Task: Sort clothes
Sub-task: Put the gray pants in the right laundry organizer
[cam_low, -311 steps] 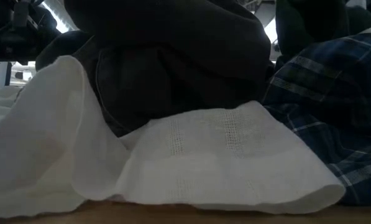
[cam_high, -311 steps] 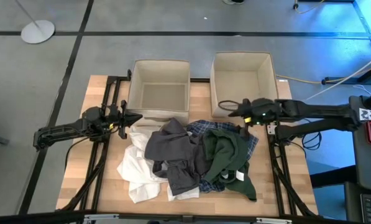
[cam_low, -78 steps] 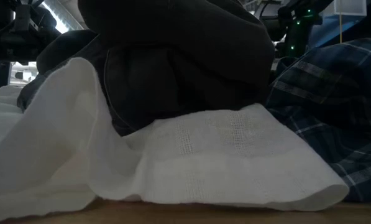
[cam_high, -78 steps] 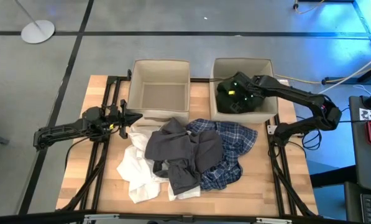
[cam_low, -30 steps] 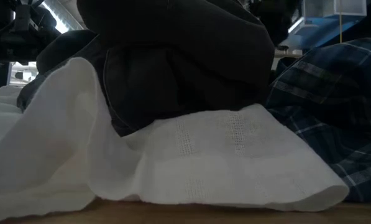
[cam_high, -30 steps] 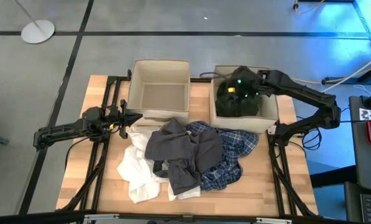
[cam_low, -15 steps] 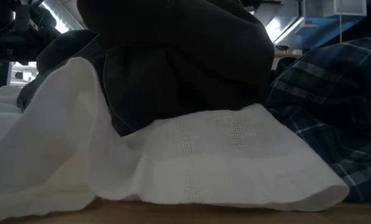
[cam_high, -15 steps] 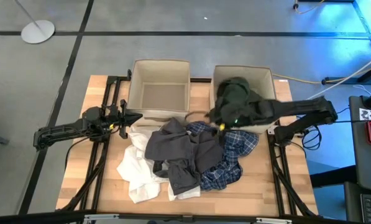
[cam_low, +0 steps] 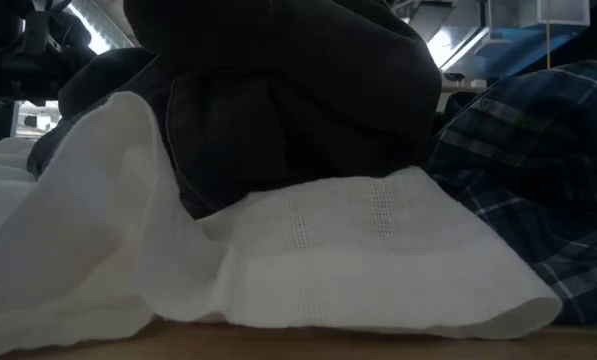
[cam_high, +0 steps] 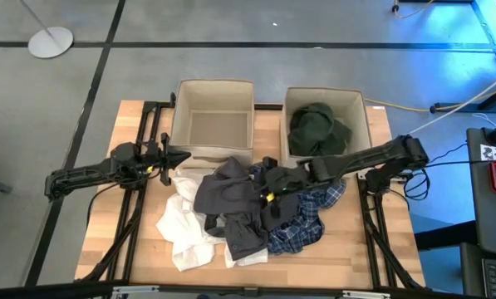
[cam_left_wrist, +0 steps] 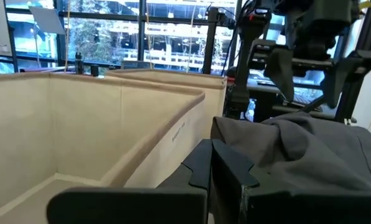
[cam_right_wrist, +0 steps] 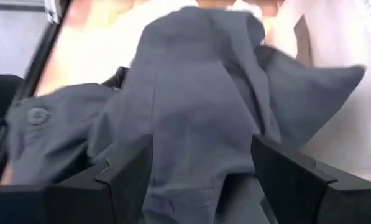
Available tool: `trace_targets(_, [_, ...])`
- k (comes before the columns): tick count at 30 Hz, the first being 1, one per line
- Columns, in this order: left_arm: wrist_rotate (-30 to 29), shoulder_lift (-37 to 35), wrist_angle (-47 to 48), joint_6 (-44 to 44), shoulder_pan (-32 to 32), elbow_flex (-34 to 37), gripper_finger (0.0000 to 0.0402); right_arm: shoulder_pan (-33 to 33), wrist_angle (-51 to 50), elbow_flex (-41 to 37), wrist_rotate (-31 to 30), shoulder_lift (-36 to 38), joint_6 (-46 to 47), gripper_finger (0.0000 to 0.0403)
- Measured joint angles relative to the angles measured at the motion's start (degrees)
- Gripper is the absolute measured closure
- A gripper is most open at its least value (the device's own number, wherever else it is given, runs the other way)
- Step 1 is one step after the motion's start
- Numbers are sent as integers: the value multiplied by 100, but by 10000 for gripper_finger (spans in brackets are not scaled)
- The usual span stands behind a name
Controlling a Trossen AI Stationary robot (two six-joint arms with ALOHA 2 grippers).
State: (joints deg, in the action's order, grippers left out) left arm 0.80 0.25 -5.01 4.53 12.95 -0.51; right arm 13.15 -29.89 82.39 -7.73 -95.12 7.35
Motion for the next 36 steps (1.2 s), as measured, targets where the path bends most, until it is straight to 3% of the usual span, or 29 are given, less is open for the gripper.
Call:
trace_targets(4, [0,0,49,7,-2,0,398,-4,32,0,156,-227,-14,129])
trace_targets(14, [0,0,194,-52,0,0,398,-4,-129,0,1733,-526,282,130])
trace_targets(21, [0,0,189,-50,0,0,398,1,-199,0,1773,-517,466,130])
trace_targets(28, [0,0,185,-49,0,-1,398,205,-234,2,1254,-687,284,130])
trace_targets(36, [0,0,175,-50,0,0,398,316,-270,4,-573,-1252,45,130])
